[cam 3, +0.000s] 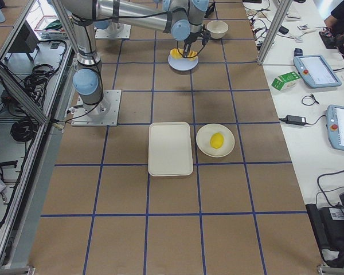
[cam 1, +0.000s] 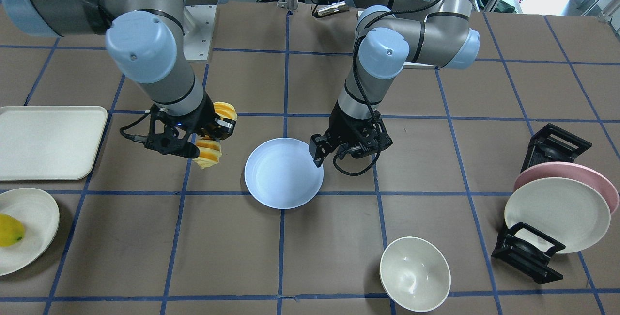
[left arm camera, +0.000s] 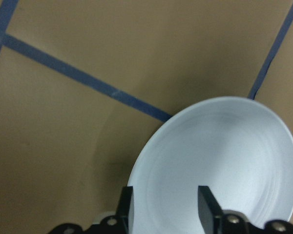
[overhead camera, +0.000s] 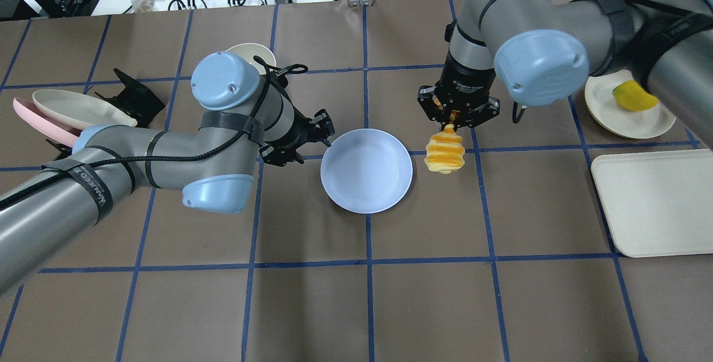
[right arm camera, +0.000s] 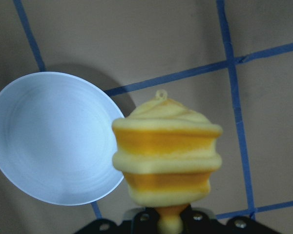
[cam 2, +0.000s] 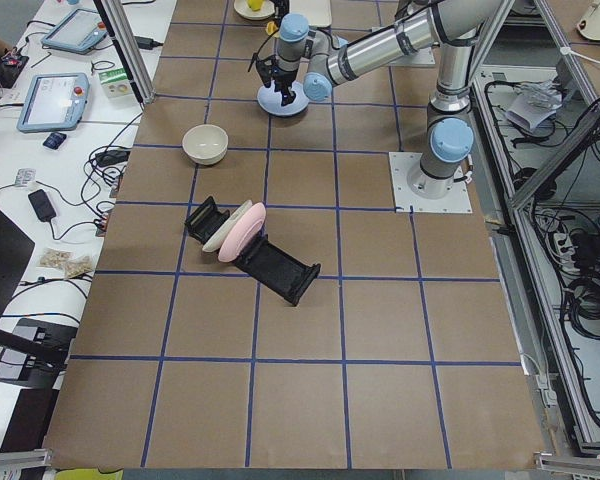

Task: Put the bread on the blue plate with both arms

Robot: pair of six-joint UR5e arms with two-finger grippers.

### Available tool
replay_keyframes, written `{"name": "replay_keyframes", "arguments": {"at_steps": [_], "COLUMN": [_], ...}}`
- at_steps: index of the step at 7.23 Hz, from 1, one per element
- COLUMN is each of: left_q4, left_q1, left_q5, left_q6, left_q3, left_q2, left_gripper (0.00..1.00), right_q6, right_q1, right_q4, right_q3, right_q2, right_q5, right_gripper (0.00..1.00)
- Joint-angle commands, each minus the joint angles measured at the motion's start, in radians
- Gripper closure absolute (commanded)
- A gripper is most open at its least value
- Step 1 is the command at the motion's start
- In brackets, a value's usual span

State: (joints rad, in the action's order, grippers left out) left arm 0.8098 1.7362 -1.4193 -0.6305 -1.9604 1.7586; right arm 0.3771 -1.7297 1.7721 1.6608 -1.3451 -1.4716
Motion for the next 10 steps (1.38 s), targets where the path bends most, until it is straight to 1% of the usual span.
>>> {"name": "replay_keyframes", "arguments": {"at_steps": [1,2,3,4,5,6,8,9,10], "left_q4": [0.398,0.546,0.697,0.773,0.779,0.779,0.74,0.726,0.727], "left_q1": [-0.047,-0.1,-0.166,-0.225,-0.242,-0.228,-0.128,-0.119,-0.122], "left_q5": [-0.077,-0.16,-0.17,-0.168,-0.167,-0.164,-0.167,-0.155,-0.145], "left_q6": [0.201,0.362,0.532,0.648,0.725,0.724,0.668,0.663,0.663], "left_q3": [0.183,0.249,0.292,0.314,0.322,0.334,0.344,0.347,0.354], "left_q2": [-0.085,-0.126,-0.178,-0.22,-0.258,-0.275,-0.254,-0.252,-0.264], "left_gripper": [0.0,0.0,0.0,0.0,0.0,0.0,0.0,0.0,0.0], "right_q6": [0.02,0.004,0.006,0.016,0.013,0.008,0.0,0.003,0.011], "right_q1": [-0.117,-0.151,-0.186,-0.229,-0.244,-0.248,-0.248,-0.249,-0.248], "right_q4": [0.129,0.185,0.251,0.28,0.282,0.285,0.288,0.291,0.317], "right_q3": [0.0,0.002,0.002,0.01,0.011,0.013,0.014,0.016,0.016], "right_q2": [0.073,0.113,0.157,0.193,0.213,0.222,0.251,0.263,0.271], "right_q5": [0.001,0.001,0.001,-0.003,-0.003,-0.003,0.0,0.001,0.002], "right_gripper": [1.0,1.0,1.0,1.0,1.0,1.0,1.0,1.0,0.53]}}
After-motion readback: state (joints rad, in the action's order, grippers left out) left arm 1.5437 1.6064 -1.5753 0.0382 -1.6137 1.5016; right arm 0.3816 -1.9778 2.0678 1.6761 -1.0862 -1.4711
